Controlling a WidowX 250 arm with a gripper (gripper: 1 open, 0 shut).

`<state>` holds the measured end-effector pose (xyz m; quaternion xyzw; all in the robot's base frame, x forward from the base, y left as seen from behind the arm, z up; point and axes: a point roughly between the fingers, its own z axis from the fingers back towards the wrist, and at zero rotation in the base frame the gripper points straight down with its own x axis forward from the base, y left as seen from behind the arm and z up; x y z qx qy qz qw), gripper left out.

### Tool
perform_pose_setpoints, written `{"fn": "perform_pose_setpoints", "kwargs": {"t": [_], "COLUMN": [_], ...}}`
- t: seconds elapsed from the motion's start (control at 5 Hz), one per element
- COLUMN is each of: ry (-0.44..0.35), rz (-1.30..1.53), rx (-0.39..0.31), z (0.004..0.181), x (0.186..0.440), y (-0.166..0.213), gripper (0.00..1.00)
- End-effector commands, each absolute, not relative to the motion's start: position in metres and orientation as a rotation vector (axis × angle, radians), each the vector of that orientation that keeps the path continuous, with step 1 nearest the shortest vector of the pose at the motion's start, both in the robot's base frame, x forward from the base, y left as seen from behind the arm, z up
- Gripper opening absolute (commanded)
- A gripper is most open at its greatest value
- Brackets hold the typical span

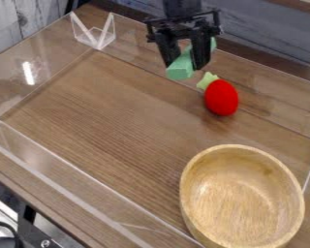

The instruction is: Put the green block in the brown bowl

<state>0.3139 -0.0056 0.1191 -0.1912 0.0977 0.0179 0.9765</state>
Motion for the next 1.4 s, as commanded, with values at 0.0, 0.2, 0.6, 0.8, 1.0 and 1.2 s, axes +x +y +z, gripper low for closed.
{"fn": "perform_pose_setpoints", "kwargs": {"t": [0.0,0.2,0.6,0.8,1.0,1.2], "ry": [0.142,0.164,0.200,0.206,0.203,0.170], "rz": [-0.044,-0.076,-0.148,-0.128,-0.127,-0.109], "rx": [-0.371,-0.362,-0.332,-0.325,-0.307,-0.249], "z": [0.135,0.122,0.091,0.075,0.061,0.065], "x": [0.294,0.269,0.231,0.217,0.207,0.198], "y": [-0.042,-0.079,-0.111,-0.130,-0.143,-0.150], "gripper": [0.00,0.00,0.00,0.00,0.00,0.00]}}
